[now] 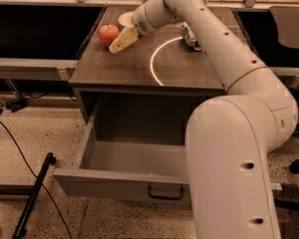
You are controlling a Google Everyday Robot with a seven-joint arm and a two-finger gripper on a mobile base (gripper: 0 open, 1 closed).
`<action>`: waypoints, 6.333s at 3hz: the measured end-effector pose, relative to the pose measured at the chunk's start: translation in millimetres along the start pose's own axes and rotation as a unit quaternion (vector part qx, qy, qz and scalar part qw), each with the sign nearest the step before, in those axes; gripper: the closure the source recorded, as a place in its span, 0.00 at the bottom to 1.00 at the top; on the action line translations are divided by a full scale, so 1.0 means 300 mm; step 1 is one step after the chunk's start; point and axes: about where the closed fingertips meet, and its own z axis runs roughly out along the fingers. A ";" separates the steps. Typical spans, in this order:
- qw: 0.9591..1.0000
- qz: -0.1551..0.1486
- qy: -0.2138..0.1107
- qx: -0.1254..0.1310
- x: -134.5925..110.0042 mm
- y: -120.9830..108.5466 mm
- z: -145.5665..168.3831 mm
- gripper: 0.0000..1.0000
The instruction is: Place apple into top drawer
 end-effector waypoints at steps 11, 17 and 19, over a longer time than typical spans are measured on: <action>0.986 -0.109 -0.110 -0.064 0.196 0.328 -0.687 1.00; 0.995 0.003 -0.055 -0.081 0.660 0.746 -0.488 1.00; 0.993 0.026 -0.054 -0.106 0.920 0.839 -0.300 0.81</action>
Offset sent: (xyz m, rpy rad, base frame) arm 0.0508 0.0468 -0.0196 0.1584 0.0476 -0.0266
